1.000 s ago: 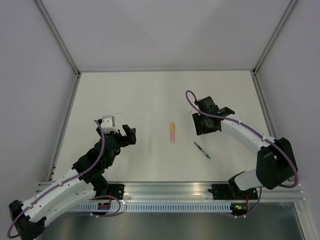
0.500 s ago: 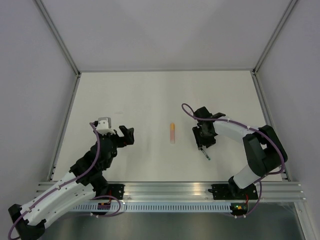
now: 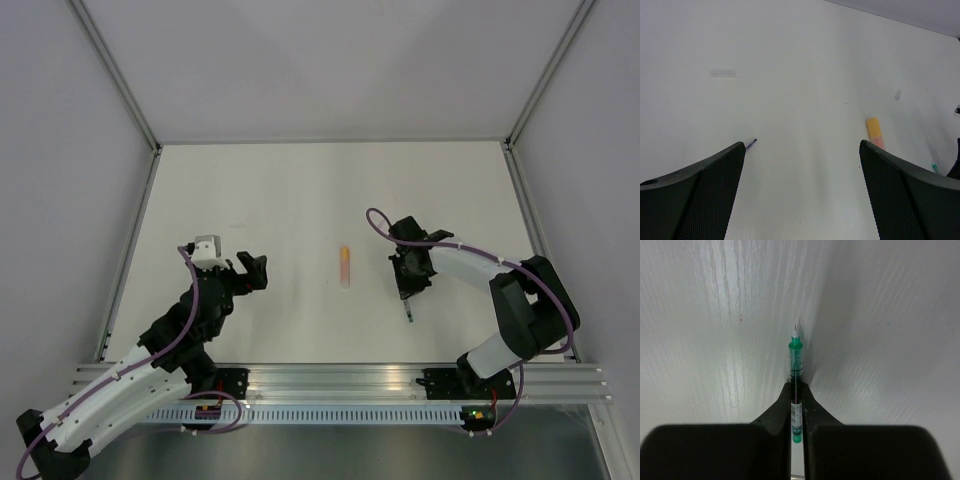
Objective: Insert the pens into the pen caps
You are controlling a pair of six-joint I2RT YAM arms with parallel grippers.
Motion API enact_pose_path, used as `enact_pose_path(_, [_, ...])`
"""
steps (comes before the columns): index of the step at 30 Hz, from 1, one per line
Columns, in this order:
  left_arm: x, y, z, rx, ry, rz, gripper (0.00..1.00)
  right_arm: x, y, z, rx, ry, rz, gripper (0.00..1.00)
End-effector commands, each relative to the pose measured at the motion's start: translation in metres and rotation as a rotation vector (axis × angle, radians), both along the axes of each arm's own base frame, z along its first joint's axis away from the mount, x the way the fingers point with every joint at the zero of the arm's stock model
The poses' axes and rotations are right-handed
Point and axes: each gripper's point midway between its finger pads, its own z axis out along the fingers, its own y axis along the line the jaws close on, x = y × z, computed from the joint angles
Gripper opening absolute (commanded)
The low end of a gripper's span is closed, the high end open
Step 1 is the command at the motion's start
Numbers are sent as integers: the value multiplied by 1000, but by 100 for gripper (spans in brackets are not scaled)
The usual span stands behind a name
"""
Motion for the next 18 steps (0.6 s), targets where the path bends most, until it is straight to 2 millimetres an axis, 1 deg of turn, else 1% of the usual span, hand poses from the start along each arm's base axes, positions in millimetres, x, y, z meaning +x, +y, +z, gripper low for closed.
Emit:
enact_pose_path(1, [3,-2,6,-24,-31,-3,100,5,7,-3,25,-21,-22,1])
enact_pose_path(3, [2,-13,6,-32,-35,-54,99,15,9,7,33,-64,-30,0])
enact_pose_path(4, [1,-18,7,-36,-38,-84,99,20,12,17,48,-94,-28,0])
enact_pose_path(5, [-3,-32,6,-46,-35,-163,99,23,15,26,65,-113,-24,0])
enact_pose_path(6, [-4,-42,8,-64,-42,-210,98,32,21,40,93,-152,-14,0])
enact_pose_path(7, [-6,-52,10,-75,-45,-262,98,36,25,52,113,-185,-6,0])
enact_pose_path(8, [-13,-66,11,-92,-37,-344,98,41,30,73,148,-250,3,0])
enact_pose_path(9, [-12,-75,11,-103,-18,-369,98,43,40,89,210,-281,31,0])
enact_pose_path(10, [-13,-81,11,-114,2,-389,97,43,47,112,270,-351,53,0])
enact_pose_path(11, [-18,-91,14,-153,29,-434,95,38,58,125,326,-385,90,0])
enact_pose_path(12, [-19,-99,27,-185,30,-459,93,33,72,134,414,-412,137,0])
enact_pose_path(13, [-20,-107,26,-205,54,-481,91,26,80,157,492,-476,169,0])
enact_pose_path(14, [-26,-117,36,-272,73,-526,91,25,90,172,565,-534,202,0])
enact_pose_path(15, [-28,-125,44,-313,69,-558,89,12,96,171,621,-523,233,0])
enact_pose_path(16, [-28,-136,56,-353,42,-601,78,5,100,189,678,-568,248,0])
enact_pose_path(17, [-39,-149,68,-402,48,-694,73,2,105,200,726,-606,271,0])
enact_pose_path(18, [-43,-157,75,-426,47,-734,70,-7,109,202,765,-599,297,0])
